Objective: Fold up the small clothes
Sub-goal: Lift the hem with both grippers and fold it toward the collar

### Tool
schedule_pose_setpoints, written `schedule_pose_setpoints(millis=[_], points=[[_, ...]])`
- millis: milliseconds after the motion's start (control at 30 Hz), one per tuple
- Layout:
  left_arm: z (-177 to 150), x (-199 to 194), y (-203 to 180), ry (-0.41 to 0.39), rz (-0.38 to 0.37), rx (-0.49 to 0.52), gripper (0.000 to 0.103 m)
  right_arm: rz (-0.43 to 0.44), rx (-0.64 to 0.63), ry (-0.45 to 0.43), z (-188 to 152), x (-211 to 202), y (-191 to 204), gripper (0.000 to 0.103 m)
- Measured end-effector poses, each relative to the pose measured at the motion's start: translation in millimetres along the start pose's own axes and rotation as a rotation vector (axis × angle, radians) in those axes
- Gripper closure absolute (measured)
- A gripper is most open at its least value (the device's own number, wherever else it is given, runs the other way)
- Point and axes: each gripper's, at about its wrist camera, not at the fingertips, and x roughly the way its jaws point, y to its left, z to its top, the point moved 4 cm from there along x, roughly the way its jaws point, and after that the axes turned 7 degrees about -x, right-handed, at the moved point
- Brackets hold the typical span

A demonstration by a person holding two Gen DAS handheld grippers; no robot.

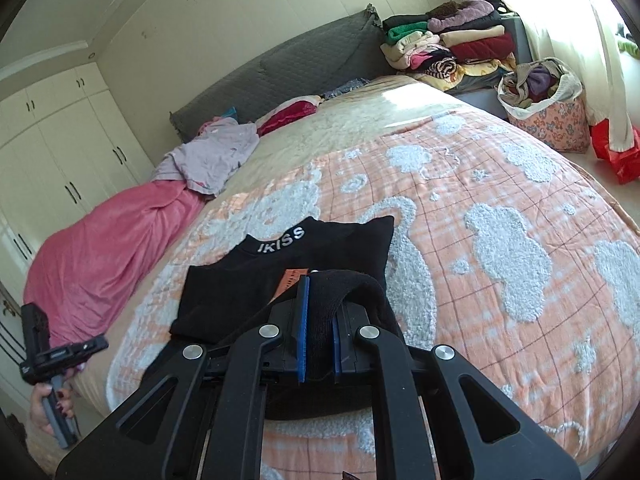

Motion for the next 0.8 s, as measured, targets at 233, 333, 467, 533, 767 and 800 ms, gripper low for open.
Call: schedule_pose_setpoints(millis=[233, 333, 467, 533, 767, 800], points=[[-72.0, 3.7, 18.0, 0.154, -0.049, -0.107, 0.06, -0.007, 0.029, 0.011, -13.7, 6.3, -5.1, 0.095], [-91.7, 5.3, 19.6, 0.191, -0.075, -0.141, 0.054, -0.01, 0.036, 0.013, -18.5, 4.9, -5.8, 0.095], [-106.0, 20.6, 16.2, 0.245, -0.12, -0.172, 0.052, -0.015, 0.052, 0.016, -24.8, 2.3, -9.3, 0.095], [-109.0, 30.0, 11.9, 0.254, -0.126, -0.175, 0.051, -0.018, 0.059, 0.017, -26.8, 0.6, -10.1, 0.095], [-91.1, 37.8, -0.5, 0.223, -0.144, -0.157, 0.098, -0.031, 0.066, 0.026, -30.8, -1.9, -14.7, 0.095], [-81.3, 33.1, -2.9, 0.196, -0.151, -0.147, 0.098, -0.032, 0.066, 0.027, -30.8, -2.2, -15.0, 0.095]])
